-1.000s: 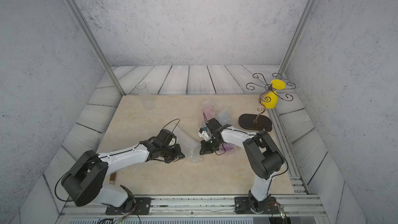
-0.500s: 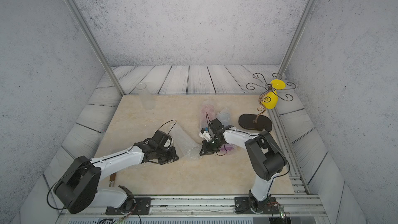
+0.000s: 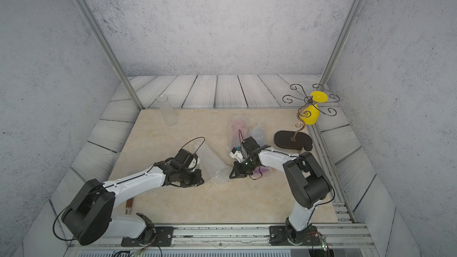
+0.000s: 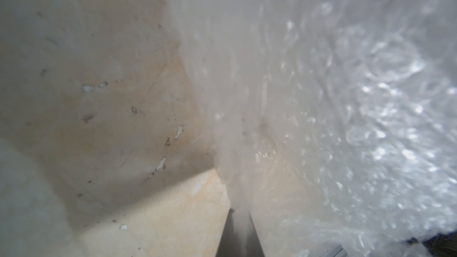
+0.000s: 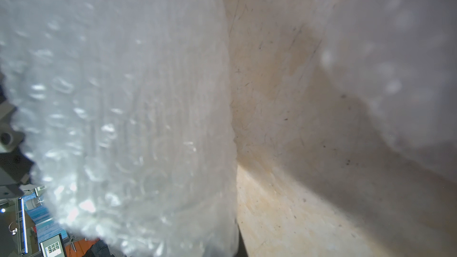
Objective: Unwrap the vase from the bubble wrap
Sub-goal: Unwrap the bubble wrap at the center of the board.
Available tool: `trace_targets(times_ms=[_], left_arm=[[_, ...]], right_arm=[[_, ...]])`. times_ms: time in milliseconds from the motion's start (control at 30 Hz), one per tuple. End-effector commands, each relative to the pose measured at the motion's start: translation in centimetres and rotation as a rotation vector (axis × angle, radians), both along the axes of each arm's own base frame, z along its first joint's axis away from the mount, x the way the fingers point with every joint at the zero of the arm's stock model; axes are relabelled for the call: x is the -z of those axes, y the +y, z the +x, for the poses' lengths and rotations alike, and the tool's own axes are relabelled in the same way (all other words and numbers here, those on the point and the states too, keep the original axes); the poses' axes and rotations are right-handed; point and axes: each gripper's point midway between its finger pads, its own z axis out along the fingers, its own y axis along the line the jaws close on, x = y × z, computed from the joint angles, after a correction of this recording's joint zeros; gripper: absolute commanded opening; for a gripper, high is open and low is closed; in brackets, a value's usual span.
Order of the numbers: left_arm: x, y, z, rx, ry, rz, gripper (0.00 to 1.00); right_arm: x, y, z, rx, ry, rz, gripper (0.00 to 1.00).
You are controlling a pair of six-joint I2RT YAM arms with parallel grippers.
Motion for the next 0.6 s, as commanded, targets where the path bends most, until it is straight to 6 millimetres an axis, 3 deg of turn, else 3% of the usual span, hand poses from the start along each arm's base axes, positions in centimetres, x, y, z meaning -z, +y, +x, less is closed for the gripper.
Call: trace_targets(times_ms=[0, 567], left_arm=[[3.1, 5.9, -3.4, -0.006, 0.126, 0.274, 0.0], [4.0, 7.7, -4.0, 0.025, 0.133, 0.373, 0.0]], right_arm=[[0.2, -3.8, 1.9, 0.136, -0.024, -0.108, 0.0], [0.4, -4.9, 2.5, 0.233, 0.023, -0.05, 0.0]])
